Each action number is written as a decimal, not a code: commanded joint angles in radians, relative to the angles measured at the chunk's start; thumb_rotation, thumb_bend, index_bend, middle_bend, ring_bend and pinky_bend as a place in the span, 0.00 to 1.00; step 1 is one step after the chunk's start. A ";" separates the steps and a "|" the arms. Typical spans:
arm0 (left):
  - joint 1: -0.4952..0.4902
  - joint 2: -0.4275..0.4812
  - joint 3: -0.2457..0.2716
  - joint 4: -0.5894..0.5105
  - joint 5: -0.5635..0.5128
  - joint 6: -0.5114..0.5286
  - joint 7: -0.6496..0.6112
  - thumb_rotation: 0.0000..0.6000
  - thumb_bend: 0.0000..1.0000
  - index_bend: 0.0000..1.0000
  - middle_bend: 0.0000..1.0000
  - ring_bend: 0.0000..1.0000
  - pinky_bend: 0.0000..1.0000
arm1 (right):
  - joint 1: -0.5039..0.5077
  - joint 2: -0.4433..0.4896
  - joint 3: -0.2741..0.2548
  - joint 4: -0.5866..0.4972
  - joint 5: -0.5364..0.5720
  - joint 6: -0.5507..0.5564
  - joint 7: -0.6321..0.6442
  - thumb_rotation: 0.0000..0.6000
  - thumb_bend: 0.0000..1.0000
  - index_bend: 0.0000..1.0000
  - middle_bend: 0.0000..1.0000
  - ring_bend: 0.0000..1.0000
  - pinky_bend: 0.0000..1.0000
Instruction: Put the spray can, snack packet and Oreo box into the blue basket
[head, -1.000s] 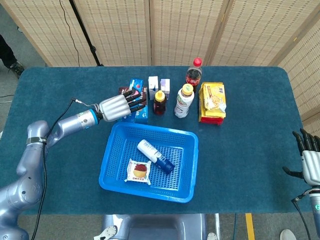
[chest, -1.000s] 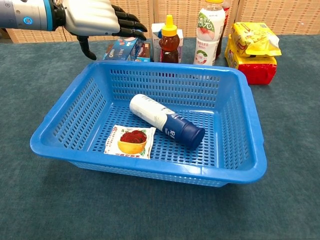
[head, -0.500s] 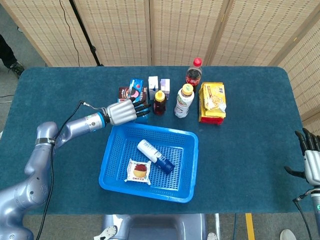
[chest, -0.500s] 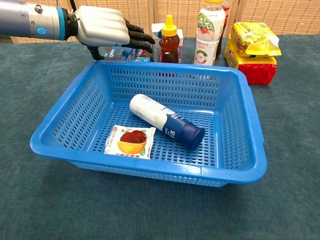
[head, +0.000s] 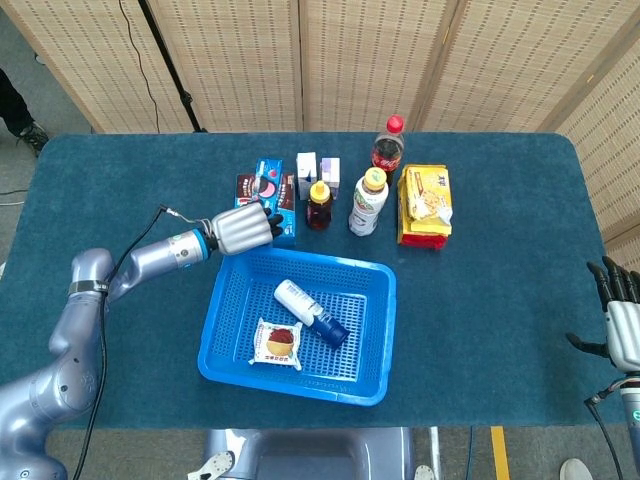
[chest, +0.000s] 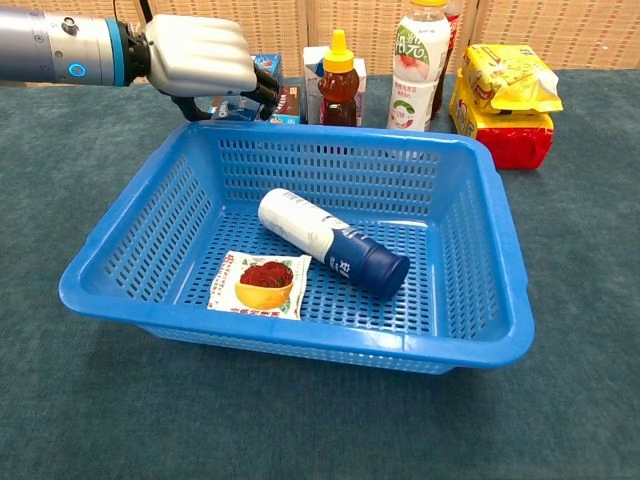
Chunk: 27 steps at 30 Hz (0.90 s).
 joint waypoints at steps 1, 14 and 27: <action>0.012 0.007 -0.025 0.005 -0.028 0.041 0.016 1.00 0.39 0.67 0.56 0.54 0.66 | 0.000 0.001 -0.001 -0.001 -0.004 0.001 0.002 1.00 0.00 0.00 0.00 0.00 0.00; 0.033 0.135 -0.125 -0.055 -0.123 0.419 -0.010 1.00 0.39 0.67 0.56 0.54 0.66 | -0.001 0.004 -0.012 -0.018 -0.032 0.012 0.000 1.00 0.00 0.00 0.00 0.00 0.00; 0.002 0.220 -0.056 -0.400 0.033 0.726 0.131 1.00 0.39 0.67 0.56 0.53 0.66 | -0.004 0.010 -0.017 -0.031 -0.049 0.023 0.005 1.00 0.00 0.00 0.00 0.00 0.00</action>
